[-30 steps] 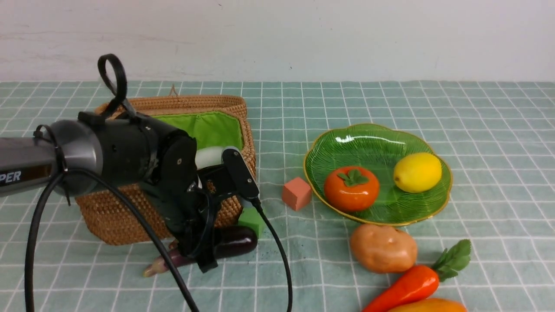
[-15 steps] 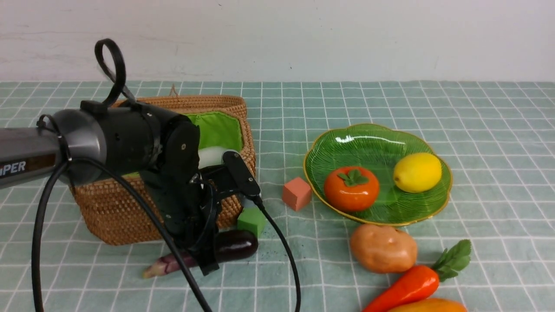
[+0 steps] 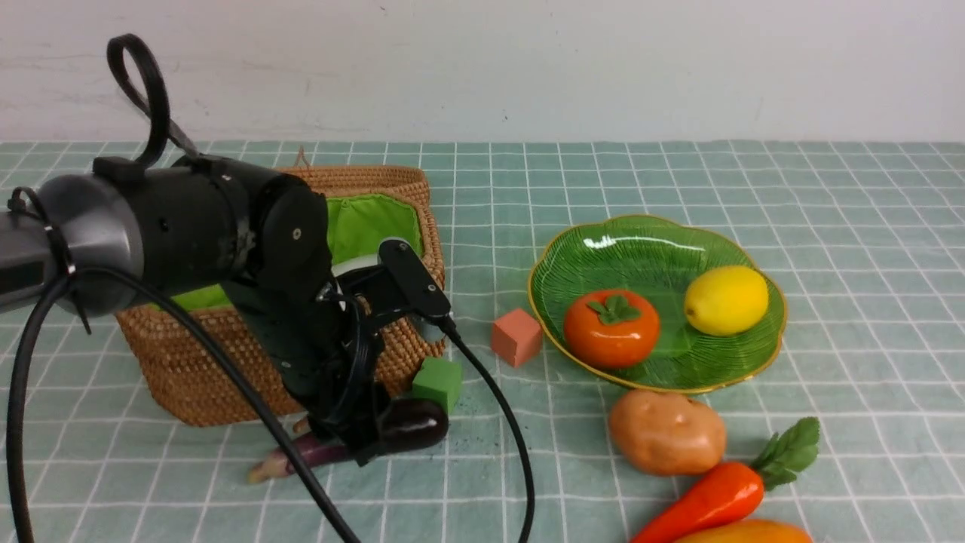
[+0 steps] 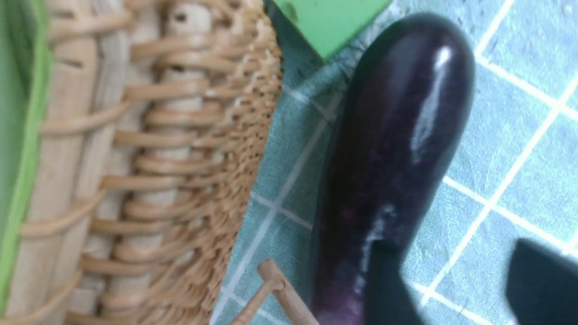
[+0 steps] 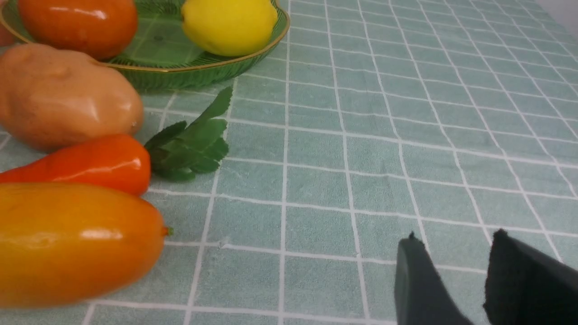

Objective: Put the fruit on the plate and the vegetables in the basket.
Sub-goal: Use the left arm to grab an eggplant and put it into the left basket

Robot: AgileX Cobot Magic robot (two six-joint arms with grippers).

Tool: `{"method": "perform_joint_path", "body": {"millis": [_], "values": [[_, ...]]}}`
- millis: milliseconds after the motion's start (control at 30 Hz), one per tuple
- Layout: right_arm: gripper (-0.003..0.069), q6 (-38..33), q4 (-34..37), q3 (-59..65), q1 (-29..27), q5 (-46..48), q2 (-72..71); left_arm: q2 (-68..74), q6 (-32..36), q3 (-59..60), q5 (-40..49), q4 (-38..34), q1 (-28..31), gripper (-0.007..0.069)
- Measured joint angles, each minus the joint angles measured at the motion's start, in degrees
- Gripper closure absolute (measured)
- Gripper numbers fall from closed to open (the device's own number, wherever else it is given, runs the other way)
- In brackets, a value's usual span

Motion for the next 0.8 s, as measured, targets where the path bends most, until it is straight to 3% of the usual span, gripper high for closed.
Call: {"method": "perform_joint_path", "body": {"millis": [67,133,233,433,800], "values": [[0.0418,0.0,0.0,0.0,0.0,0.0,0.0,0.0,0.32,0.02,0.65,0.0,0.0,0.0092],[0.0418,0.0,0.0,0.0,0.0,0.0,0.0,0.0,0.95,0.07,0.84,-0.05,0.0,0.0009],[0.0418,0.0,0.0,0.0,0.0,0.0,0.0,0.71,1.43,0.07,-0.7,0.02,0.0,-0.0037],[0.0418,0.0,0.0,0.0,0.0,0.0,0.0,4.44,1.48,0.07,-2.76,-0.62,0.0,0.0002],[0.0418,0.0,0.0,0.0,0.0,0.0,0.0,9.58,1.48,-0.24,-2.77,-1.77,0.0,0.0239]]}}
